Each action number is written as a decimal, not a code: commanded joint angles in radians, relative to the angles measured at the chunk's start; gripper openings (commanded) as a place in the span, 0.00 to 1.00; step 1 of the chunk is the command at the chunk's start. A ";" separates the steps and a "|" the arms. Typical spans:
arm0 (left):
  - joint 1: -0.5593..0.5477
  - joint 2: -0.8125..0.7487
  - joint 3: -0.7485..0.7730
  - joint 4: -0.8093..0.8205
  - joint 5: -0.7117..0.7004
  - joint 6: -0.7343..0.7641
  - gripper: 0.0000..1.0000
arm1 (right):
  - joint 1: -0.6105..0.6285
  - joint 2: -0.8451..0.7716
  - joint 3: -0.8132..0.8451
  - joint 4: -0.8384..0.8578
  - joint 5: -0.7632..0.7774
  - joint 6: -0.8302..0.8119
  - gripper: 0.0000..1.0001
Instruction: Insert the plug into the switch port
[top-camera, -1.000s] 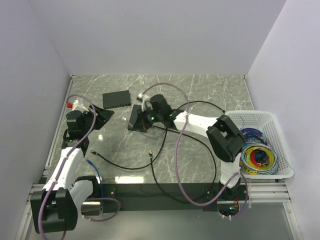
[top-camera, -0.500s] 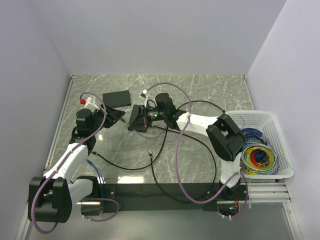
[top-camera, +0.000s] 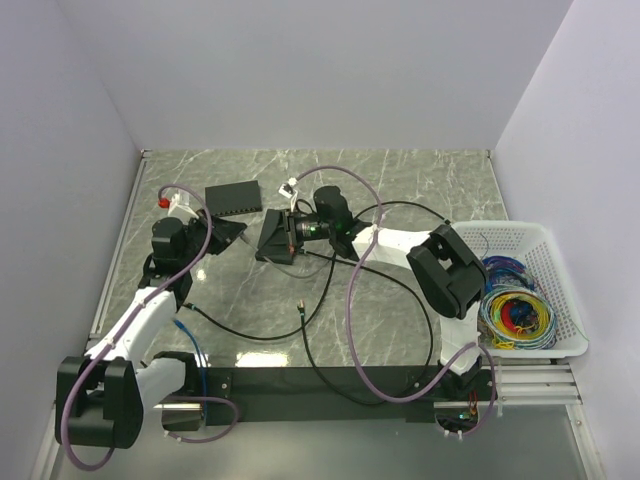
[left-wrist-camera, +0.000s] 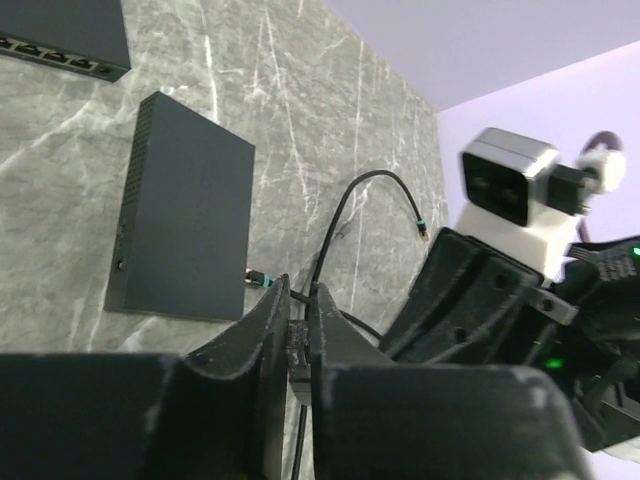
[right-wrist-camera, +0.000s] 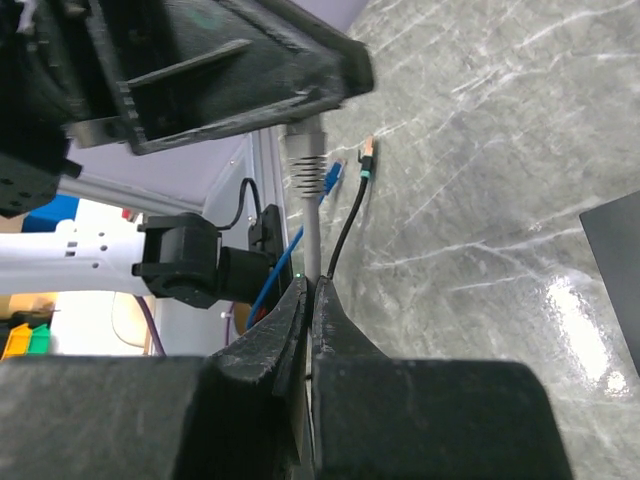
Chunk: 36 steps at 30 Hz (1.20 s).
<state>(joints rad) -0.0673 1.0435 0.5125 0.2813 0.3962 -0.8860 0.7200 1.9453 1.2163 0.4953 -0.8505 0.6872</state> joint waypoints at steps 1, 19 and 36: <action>-0.009 -0.030 0.020 0.009 -0.020 0.022 0.07 | -0.004 0.003 0.014 0.037 0.002 -0.001 0.00; -0.074 -0.016 0.144 -0.306 -0.149 0.044 0.00 | 0.107 -0.091 0.186 -0.342 0.303 -0.373 0.48; -0.078 -0.030 0.124 -0.312 -0.157 0.051 0.01 | 0.141 -0.062 0.241 -0.322 0.307 -0.361 0.40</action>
<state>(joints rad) -0.1394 1.0374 0.6197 -0.0357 0.2462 -0.8547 0.8547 1.9041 1.4025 0.1371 -0.5472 0.3244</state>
